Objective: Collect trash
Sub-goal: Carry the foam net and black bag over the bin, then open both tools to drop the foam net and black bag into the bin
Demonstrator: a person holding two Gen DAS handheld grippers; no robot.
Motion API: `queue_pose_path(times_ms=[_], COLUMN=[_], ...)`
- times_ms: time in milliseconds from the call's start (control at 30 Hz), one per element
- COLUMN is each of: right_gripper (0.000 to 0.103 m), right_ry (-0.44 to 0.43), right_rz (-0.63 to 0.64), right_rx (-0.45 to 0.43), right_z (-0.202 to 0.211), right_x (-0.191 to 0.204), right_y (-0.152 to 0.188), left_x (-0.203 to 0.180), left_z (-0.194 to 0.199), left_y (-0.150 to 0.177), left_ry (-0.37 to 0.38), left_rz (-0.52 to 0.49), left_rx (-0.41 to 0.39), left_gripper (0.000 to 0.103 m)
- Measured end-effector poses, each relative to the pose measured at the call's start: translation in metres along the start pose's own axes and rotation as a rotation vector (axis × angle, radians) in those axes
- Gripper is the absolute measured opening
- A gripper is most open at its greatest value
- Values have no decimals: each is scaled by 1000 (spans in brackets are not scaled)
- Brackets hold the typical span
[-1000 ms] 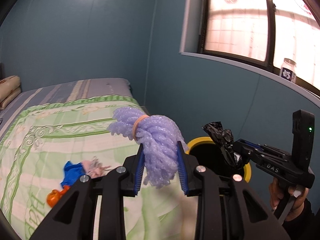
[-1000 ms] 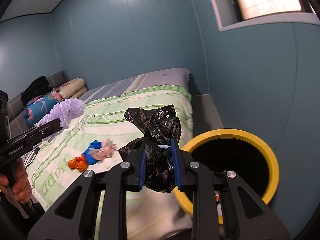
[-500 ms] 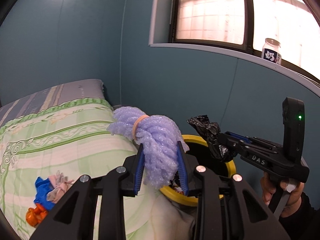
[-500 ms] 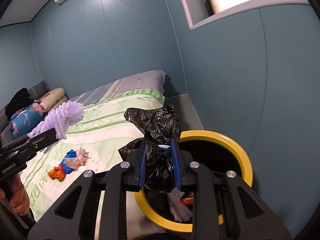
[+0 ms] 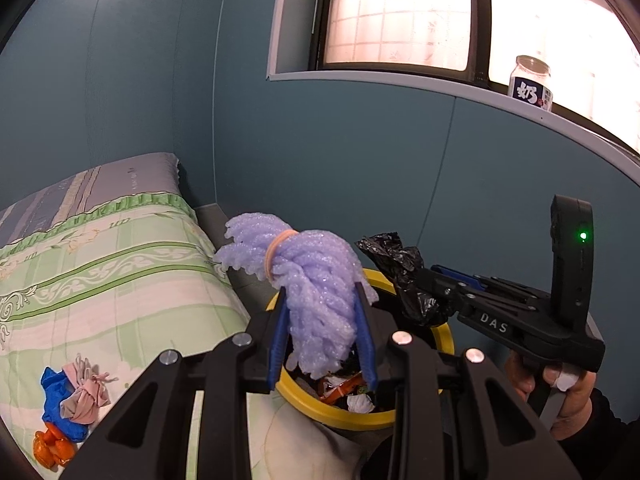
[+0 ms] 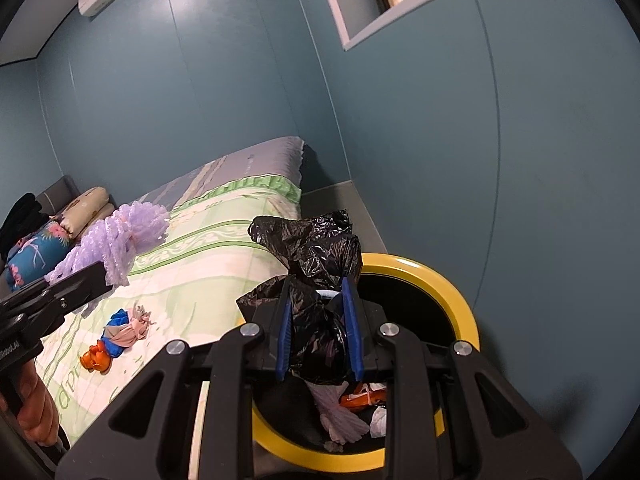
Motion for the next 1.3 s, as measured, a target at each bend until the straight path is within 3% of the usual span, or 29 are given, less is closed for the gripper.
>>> queue_pose_path(times_ms=[433, 833, 933, 1067, 1167, 1300], right_gripper=[22, 23, 25, 39, 39, 39], right_ry=[23, 34, 34, 48, 55, 60], right_rz=[-58, -79, -81, -94, -114, -130], right_rx=[29, 48, 59, 67, 66, 59], right_z=[-10, -18, -21, -24, -25, -22], right_x=[-15, -12, -12, -15, -19, -22], right_y=[3, -4, -3, -2, -2, -4], left_x=[-7, 4, 4, 7, 14, 24], left_z=[-35, -78, -82, -87, -89, -88], left_y=[3, 17, 20, 23, 26, 28], left_ry=[37, 97, 101, 110, 111, 103], left_rz=[28, 121, 133, 160, 187, 212], left_rx=[36, 100, 106, 115, 123, 127], left_gripper=[28, 29, 33, 48, 58, 58])
Point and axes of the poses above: each gripper's, at about its wrist camera, not at the fingertips, and z roughly against the way its jaws point, x to its left, y to its underside, the point moved 6 cm from there along -z, roughly the way its jaws point, and after that the axes turned 9 degrees about -z, right-handed, at the moved point
